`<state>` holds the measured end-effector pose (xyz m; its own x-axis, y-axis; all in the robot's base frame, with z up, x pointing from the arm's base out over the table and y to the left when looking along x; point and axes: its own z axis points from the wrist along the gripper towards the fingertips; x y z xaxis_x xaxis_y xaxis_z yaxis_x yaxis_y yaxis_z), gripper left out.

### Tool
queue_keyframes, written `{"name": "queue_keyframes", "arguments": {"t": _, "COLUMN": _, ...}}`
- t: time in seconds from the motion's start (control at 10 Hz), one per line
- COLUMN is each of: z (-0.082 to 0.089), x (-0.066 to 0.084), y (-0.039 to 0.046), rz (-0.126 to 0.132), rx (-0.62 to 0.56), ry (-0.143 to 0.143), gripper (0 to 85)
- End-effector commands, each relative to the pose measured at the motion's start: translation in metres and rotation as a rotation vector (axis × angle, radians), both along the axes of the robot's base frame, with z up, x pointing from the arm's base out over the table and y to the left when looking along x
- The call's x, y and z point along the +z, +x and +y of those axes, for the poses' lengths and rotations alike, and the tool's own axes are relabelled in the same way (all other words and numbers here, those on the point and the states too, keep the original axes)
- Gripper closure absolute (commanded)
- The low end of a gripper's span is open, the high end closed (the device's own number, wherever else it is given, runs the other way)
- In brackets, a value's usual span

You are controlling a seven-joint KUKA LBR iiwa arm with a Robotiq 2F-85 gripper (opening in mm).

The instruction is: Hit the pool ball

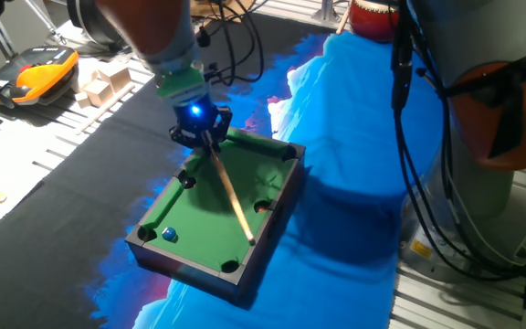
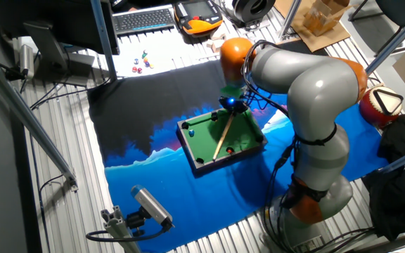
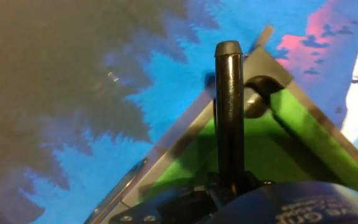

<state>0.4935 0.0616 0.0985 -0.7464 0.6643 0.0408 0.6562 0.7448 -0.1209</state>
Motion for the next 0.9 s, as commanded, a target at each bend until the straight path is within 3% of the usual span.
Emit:
{"name": "queue_keyframes", "arguments": {"t": 0.0, "z": 0.0003, "x": -0.0007, "y": 0.0009, "rz": 0.003, "rx": 0.019, "ry": 0.012, "gripper": 85.0}}
{"name": "queue_keyframes", "arguments": {"t": 0.4, "z": 0.0008, "x": -0.0025, "y": 0.0028, "rz": 0.021, "rx": 0.141, "ry": 0.039, "gripper": 85.0}}
{"name": "queue_keyframes", "arguments": {"t": 0.8, "z": 0.0063, "x": -0.006, "y": 0.0009, "rz": 0.03, "rx": 0.223, "ry": 0.032, "gripper": 85.0}}
